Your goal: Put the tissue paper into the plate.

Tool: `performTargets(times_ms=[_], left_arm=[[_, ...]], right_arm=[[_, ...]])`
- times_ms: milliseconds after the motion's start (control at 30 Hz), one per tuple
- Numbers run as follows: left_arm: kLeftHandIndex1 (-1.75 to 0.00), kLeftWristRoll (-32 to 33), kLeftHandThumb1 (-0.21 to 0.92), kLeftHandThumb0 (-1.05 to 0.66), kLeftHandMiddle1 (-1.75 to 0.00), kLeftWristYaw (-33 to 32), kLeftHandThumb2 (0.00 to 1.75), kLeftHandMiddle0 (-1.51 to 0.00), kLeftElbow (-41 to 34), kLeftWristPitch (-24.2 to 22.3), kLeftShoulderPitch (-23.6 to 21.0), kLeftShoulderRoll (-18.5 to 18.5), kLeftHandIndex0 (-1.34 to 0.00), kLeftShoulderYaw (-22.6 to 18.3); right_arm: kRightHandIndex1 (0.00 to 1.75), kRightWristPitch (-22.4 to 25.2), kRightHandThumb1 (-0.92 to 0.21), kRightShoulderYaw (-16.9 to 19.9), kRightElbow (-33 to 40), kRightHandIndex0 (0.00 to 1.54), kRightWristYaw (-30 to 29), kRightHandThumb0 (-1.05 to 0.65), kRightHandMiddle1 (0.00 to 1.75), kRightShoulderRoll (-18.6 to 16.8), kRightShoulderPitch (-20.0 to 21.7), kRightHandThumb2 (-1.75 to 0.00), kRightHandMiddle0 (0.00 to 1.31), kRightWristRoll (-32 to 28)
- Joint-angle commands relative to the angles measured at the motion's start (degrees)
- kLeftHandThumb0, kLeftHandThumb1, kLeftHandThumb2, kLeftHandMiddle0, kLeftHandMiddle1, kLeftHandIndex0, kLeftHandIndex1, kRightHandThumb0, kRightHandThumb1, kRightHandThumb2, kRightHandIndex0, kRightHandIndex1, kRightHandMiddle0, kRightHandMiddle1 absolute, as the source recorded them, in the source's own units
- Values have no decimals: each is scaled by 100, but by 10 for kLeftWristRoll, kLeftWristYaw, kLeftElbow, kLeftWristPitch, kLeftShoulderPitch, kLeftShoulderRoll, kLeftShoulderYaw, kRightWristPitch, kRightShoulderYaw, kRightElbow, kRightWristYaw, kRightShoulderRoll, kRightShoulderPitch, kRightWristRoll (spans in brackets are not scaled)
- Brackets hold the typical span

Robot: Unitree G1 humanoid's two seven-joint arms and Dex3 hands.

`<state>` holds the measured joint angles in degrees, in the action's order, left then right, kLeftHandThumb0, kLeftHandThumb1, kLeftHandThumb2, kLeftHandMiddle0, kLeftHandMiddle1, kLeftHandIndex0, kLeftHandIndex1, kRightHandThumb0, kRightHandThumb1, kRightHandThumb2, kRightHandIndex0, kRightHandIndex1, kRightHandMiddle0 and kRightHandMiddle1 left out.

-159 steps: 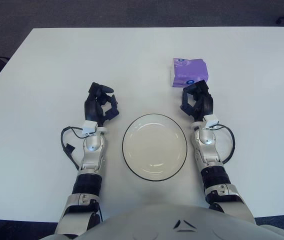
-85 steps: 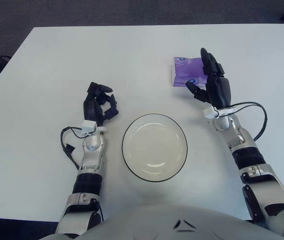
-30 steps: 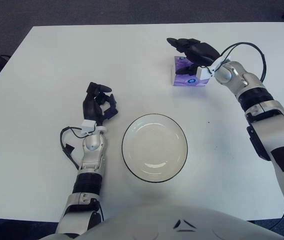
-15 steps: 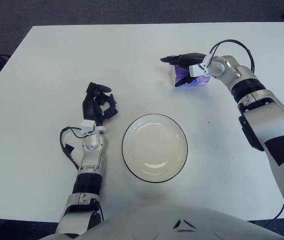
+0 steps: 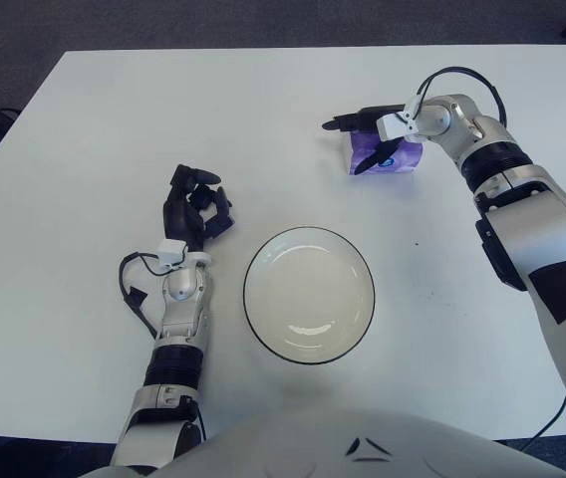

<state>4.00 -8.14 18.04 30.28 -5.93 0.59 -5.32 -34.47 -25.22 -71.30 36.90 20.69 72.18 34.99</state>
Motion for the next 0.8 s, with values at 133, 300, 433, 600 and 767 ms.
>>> performTargets(times_ms=[133,300,433,600,767], left_arm=[[-175,-14,53,-42,-175,10,106,-77,97,1,101,27,-44,13],[-175,-10,52,-42,-175,12,107,-76,97,-1,101,28,-45,11],[-175,-9,52,-42,-175,12,107,-75,96,-4,100,29,-45,9],[-175,-5,52,-42,-175,13,107,-74,92,-6,103,31,-45,7],[-175,-6,51,-42,-175,11,108,-75,87,-7,107,31,-46,6]], right_arm=[[0,-9,-79,-10,-7,0,57,-101,0,23,2,-27,0,-5],[0,-27,-77,-10,4,0,80,-99,0,38,-3,-28,0,-8],[0,-34,-76,-17,10,0,78,-99,0,46,-8,-29,0,-1],[0,-34,-75,-25,15,0,63,-101,0,57,-15,-30,0,7],[0,-35,-75,-26,17,0,46,-103,0,70,-27,-31,0,6]])
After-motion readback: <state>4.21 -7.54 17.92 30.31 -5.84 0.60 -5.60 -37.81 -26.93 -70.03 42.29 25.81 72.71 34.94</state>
